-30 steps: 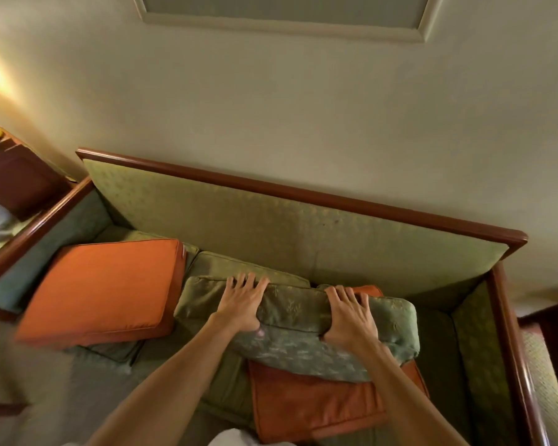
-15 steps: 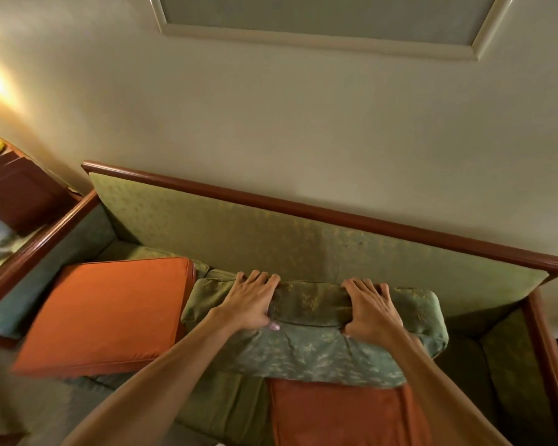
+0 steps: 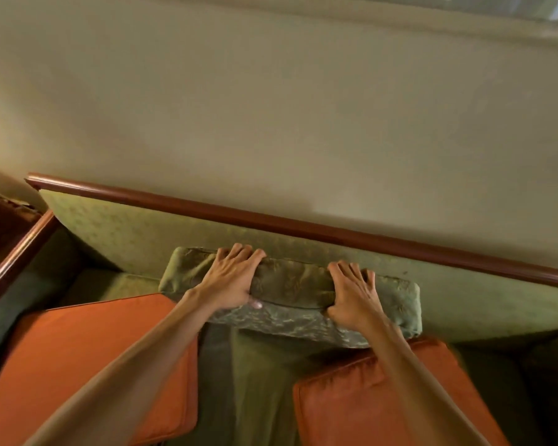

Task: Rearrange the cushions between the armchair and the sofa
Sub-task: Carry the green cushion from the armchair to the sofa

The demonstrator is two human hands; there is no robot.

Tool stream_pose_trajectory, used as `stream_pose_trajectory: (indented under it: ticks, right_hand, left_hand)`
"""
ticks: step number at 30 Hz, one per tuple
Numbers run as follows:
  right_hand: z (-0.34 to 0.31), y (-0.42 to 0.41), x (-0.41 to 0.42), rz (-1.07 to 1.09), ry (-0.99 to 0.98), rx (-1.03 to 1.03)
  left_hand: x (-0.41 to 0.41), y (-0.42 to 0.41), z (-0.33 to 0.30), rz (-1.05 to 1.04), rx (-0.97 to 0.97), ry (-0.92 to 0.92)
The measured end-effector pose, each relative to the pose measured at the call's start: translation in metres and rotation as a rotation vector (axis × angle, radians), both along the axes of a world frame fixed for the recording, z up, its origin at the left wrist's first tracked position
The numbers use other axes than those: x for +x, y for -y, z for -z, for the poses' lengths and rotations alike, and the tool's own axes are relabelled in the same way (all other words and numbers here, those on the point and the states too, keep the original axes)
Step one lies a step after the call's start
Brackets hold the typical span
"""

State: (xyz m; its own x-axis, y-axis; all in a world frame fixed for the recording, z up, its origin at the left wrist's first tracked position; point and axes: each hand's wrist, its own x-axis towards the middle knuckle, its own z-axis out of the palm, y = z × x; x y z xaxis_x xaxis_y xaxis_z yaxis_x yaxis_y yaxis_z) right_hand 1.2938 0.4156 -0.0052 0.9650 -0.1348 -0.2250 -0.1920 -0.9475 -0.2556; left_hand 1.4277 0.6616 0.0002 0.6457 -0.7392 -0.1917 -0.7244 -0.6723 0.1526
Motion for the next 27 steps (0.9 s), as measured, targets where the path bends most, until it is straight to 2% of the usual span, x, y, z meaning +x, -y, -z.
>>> stream_pose_trajectory:
  ticks: [3, 6, 12, 18, 21, 23, 25, 27]
  right_hand:
    - [0.049, -0.008, 0.023, 0.068, -0.149, 0.003]
    - [0.093, -0.008, 0.056, 0.141, -0.154, -0.083]
    - [0.112, 0.012, 0.105, 0.187, -0.198, -0.113]
    - [0.112, 0.014, 0.107, 0.174, -0.240, -0.077]
    - [0.095, 0.009, 0.110, 0.177, -0.371, -0.093]
    - [0.079, -0.008, 0.115, 0.228, -0.426, -0.092]
    - [0.071, -0.042, 0.120, 0.265, -0.329, -0.081]
    - [0.070, -0.080, 0.116, 0.164, -0.218, -0.048]
  left_hand:
    - [0.026, 0.003, 0.049, -0.045, 0.073, -0.110]
    - [0.063, 0.008, 0.094, -0.097, 0.061, -0.109]
    - [0.115, 0.022, 0.127, -0.097, 0.016, -0.113]
    - [0.118, 0.024, 0.124, -0.088, 0.058, -0.157]
    - [0.113, 0.026, 0.110, -0.092, 0.111, -0.188]
    - [0.099, 0.032, 0.100, -0.126, 0.080, -0.190]
    - [0.076, 0.042, 0.090, -0.122, -0.015, -0.142]
    - [0.055, 0.045, 0.087, -0.087, -0.040, -0.109]
